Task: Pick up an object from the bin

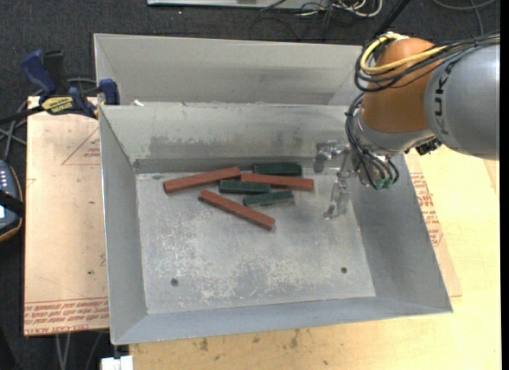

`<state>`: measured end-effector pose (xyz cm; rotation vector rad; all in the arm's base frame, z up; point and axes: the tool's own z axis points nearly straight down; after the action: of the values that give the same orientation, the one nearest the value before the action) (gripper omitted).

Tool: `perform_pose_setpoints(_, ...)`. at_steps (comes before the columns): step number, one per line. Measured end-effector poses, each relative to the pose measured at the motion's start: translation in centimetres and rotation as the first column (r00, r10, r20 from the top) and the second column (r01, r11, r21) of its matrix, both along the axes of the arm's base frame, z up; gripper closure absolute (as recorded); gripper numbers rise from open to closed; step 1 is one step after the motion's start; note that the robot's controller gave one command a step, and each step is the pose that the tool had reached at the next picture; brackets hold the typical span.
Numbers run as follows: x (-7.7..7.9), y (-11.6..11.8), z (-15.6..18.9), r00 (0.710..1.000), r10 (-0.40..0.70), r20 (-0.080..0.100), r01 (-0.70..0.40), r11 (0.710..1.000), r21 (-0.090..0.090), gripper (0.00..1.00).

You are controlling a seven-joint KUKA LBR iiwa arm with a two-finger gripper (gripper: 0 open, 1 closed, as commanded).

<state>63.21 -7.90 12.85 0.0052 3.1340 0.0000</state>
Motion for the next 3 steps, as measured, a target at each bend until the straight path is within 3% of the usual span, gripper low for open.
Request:
perform_pose_setpoints(1, 0.9, 2.3, -0.3, 0.970, 0.243, -0.008, -0.243, 0.970, 0.001, 0.00)
perform_pose_setpoints(2, 1.1, 4.9, 0.0, 0.980, 0.200, -0.004, -0.200, 0.980, 0.001, 0.00)
perform_pose_setpoints(3, 1.8, 7.7, -2.8, 0.992, 0.130, -0.005, -0.130, 0.992, 0.001, 0.00)
